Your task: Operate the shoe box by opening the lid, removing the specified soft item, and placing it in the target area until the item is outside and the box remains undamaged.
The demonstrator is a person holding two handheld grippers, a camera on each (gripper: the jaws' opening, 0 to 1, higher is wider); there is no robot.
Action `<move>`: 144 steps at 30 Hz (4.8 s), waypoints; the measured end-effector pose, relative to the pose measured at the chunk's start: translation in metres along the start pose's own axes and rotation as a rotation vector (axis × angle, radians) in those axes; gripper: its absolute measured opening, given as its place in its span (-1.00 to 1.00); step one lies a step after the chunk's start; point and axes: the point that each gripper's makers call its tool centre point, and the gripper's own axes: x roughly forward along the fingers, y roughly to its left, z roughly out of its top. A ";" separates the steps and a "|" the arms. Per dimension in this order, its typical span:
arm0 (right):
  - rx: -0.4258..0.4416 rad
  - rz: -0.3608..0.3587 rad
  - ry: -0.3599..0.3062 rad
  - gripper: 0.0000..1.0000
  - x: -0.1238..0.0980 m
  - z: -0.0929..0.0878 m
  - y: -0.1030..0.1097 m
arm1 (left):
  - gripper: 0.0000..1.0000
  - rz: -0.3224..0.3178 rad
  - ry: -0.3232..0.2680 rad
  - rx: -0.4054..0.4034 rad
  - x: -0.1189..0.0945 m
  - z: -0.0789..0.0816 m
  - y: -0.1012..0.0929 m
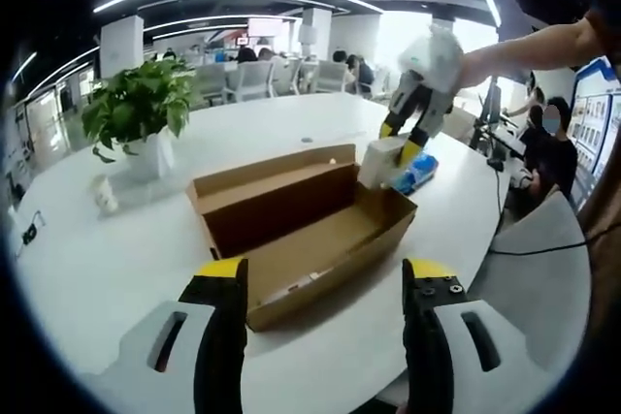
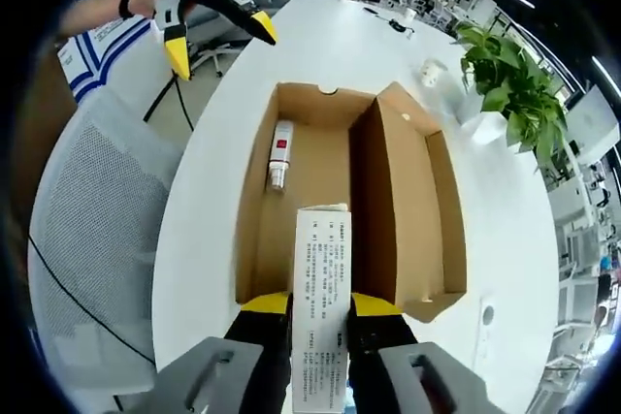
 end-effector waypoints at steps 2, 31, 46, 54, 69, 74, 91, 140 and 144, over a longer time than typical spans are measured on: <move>0.009 -0.002 0.005 -0.66 -0.002 -0.008 0.001 | 0.29 -0.005 0.002 0.005 0.001 0.001 -0.003; 0.182 -0.032 0.048 -0.66 -0.027 -0.114 0.026 | 0.29 -0.083 0.035 0.065 0.031 0.012 -0.030; 0.184 -0.079 0.093 -0.66 -0.050 -0.162 -0.013 | 0.29 -0.061 0.052 0.046 0.032 0.008 -0.024; 0.166 -0.088 0.128 -0.66 -0.052 -0.182 -0.036 | 0.29 -0.040 0.069 0.036 0.031 0.004 -0.020; 0.159 -0.106 0.142 -0.66 -0.048 -0.199 -0.081 | 0.29 0.015 0.087 0.013 0.027 0.005 -0.004; 0.157 -0.105 0.152 -0.66 -0.038 -0.207 -0.093 | 0.29 0.026 0.098 0.007 0.027 0.002 -0.001; 0.150 -0.078 0.182 -0.66 0.000 -0.228 -0.106 | 0.28 0.060 0.137 0.000 0.018 -0.009 0.012; 0.030 0.002 0.281 -0.56 0.029 -0.278 -0.104 | 0.28 0.065 0.206 0.022 0.025 -0.014 0.007; 0.044 -0.001 0.272 -0.51 0.025 -0.276 -0.103 | 0.28 0.066 0.204 0.026 0.025 -0.013 0.008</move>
